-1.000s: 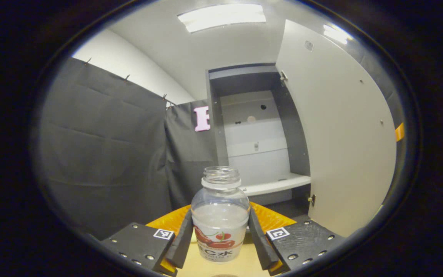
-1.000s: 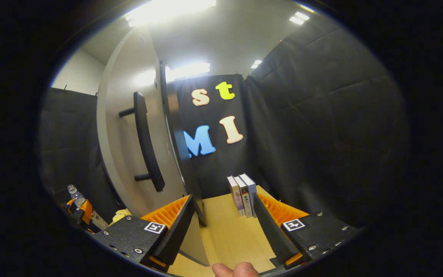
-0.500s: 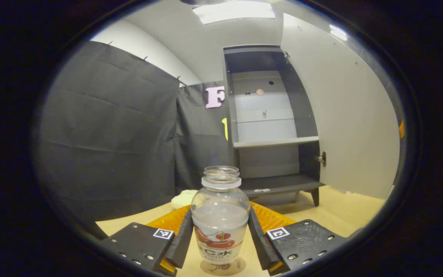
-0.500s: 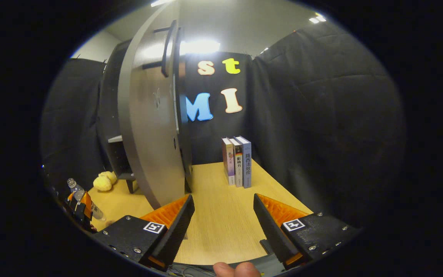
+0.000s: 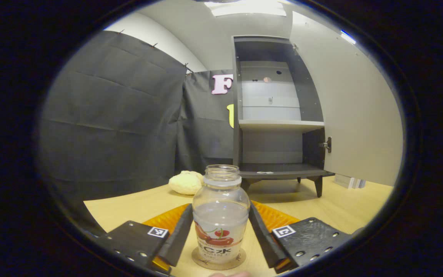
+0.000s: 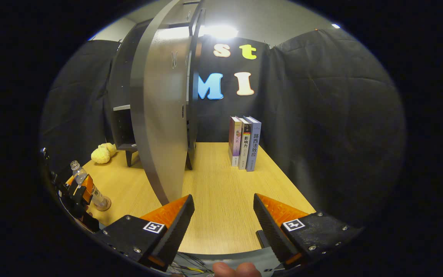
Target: Open the cabinet door with the right hand, grasp the bottle in the cabinet with the left hand and place it on the coaster, then close the cabinet door with the right hand.
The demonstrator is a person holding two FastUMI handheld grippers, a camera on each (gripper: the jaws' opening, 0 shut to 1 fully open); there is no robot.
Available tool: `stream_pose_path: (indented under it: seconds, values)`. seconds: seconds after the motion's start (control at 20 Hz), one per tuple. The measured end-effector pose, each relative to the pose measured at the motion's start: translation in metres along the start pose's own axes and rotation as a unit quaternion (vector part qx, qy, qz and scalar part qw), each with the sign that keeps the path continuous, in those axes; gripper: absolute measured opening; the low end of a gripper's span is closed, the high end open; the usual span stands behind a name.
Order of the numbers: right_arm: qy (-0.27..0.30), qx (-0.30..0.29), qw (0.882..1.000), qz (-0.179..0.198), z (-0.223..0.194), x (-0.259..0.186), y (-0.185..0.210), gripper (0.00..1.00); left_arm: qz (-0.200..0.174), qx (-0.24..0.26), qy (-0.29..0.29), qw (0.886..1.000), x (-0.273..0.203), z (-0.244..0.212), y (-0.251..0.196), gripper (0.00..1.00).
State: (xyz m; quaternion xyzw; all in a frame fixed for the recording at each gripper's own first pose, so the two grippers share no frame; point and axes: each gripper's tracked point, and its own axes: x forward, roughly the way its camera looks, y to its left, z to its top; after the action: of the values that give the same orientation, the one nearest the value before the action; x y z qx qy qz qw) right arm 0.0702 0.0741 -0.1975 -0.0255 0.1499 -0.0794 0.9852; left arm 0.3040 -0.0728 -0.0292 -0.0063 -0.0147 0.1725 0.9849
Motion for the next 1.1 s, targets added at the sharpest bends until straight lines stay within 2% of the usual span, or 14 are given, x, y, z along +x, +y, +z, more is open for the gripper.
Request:
stream_pose_path:
  seconds: [0.05, 0.1, 0.15, 0.2, 0.3, 0.6, 0.65, 0.7, 0.8, 0.9, 1.05, 1.1]
  values:
    - [0.001, -0.004, 1.000, 0.004, -0.001, 0.000, 0.003, 0.96, -0.002, 0.002, -0.007, 1.000, 0.000, 0.001, -0.001, 0.90]
    - [0.003, -0.008, 1.000, 0.006, -0.003, 0.000, 0.004, 0.95, -0.005, 0.005, -0.012, 1.000, 0.001, 0.003, -0.003, 0.90]
    - [0.005, -0.011, 1.000, 0.006, -0.006, 0.000, 0.003, 0.95, -0.005, 0.009, -0.014, 1.000, 0.005, 0.002, -0.003, 0.86]
    - [0.008, -0.011, 1.000, 0.008, -0.007, 0.001, 0.003, 0.95, -0.009, 0.010, -0.012, 1.000, 0.008, 0.003, -0.004, 0.90]
    - [0.009, -0.008, 1.000, 0.007, -0.007, 0.002, 0.004, 0.96, -0.014, 0.011, -0.019, 1.000, 0.009, 0.009, -0.005, 0.90]
    - [0.012, -0.007, 1.000, -0.010, -0.007, 0.001, -0.006, 0.96, -0.027, 0.022, -0.036, 0.999, 0.009, 0.027, -0.009, 0.90]
    - [0.008, -0.009, 1.000, -0.013, -0.006, 0.001, -0.007, 0.96, -0.034, 0.018, -0.046, 0.998, 0.006, 0.031, -0.010, 0.87]
    - [0.007, -0.018, 1.000, -0.019, -0.004, 0.001, -0.009, 0.95, -0.038, 0.011, -0.061, 0.997, 0.005, 0.042, -0.011, 0.90]
    - [0.001, -0.028, 0.999, -0.027, 0.002, -0.001, -0.015, 0.96, -0.048, 0.010, -0.081, 0.995, 0.012, 0.068, -0.021, 0.86]
    - [-0.006, -0.018, 0.999, -0.033, 0.011, -0.003, -0.018, 0.96, -0.057, 0.023, -0.100, 0.993, 0.013, 0.096, -0.022, 0.90]
    - [-0.021, -0.001, 0.999, -0.048, 0.033, -0.004, -0.027, 0.96, -0.090, 0.016, -0.107, 0.990, 0.006, 0.132, -0.034, 0.87]
    - [-0.029, -0.006, 0.998, -0.053, 0.044, -0.005, -0.031, 0.96, -0.097, 0.011, -0.110, 0.989, 0.003, 0.145, -0.037, 0.90]
